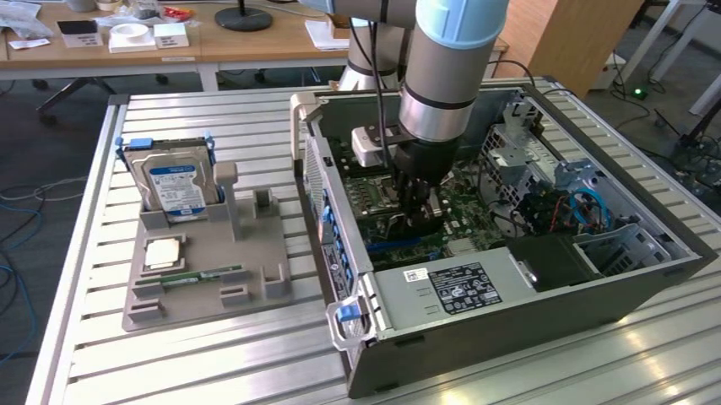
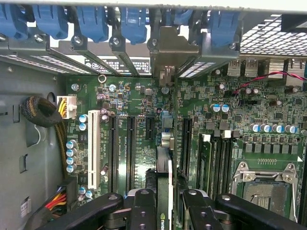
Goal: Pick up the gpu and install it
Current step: 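Insert the gpu into the slot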
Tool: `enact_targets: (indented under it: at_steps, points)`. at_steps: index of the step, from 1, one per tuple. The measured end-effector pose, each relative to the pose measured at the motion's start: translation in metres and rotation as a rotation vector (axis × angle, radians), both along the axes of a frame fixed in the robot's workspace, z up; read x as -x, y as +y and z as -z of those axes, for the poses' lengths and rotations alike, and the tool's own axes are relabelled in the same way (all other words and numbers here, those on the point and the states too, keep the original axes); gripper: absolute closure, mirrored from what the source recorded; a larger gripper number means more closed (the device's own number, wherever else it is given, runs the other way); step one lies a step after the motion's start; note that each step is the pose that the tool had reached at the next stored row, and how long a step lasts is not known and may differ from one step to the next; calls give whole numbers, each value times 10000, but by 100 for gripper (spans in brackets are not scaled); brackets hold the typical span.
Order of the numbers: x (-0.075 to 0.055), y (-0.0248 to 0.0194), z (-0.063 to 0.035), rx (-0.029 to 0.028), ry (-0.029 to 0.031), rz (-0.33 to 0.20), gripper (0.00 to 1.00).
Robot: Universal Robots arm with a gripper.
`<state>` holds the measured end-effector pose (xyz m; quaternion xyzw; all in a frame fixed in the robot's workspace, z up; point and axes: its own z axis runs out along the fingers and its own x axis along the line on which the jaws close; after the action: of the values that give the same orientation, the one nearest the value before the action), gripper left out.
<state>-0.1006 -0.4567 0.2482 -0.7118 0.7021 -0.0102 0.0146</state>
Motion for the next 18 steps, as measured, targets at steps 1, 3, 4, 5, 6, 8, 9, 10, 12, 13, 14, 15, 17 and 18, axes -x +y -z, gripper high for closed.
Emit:
enact_targets:
  at_steps: [1, 3, 4, 5, 6, 8, 9, 10, 12, 13, 14, 15, 17, 18]
  points:
    - [0, 0, 1, 1, 1, 0, 74]
    - [0, 0, 8, -2, -1, 0, 74]
    - [0, 0, 8, 0, 0, 0, 74]
    - [0, 0, 8, 1, 0, 0, 74]
    - [0, 0, 10, 0, 0, 0, 74]
    - [0, 0, 17, -2, -1, 0, 74]
    - [0, 0, 17, -1, -1, 0, 74]
    - [0, 0, 17, 1, 1, 0, 74]
    - [0, 0, 22, 2, 1, 0, 74]
    - [0, 0, 23, 2, 2, 0, 74]
    - [0, 0, 24, 3, 2, 0, 74]
    - [0, 0, 25, 2, 1, 0, 74]
    - [0, 0, 28, 1, 1, 0, 74]
    - [0, 0, 30, 2, 1, 0, 74]
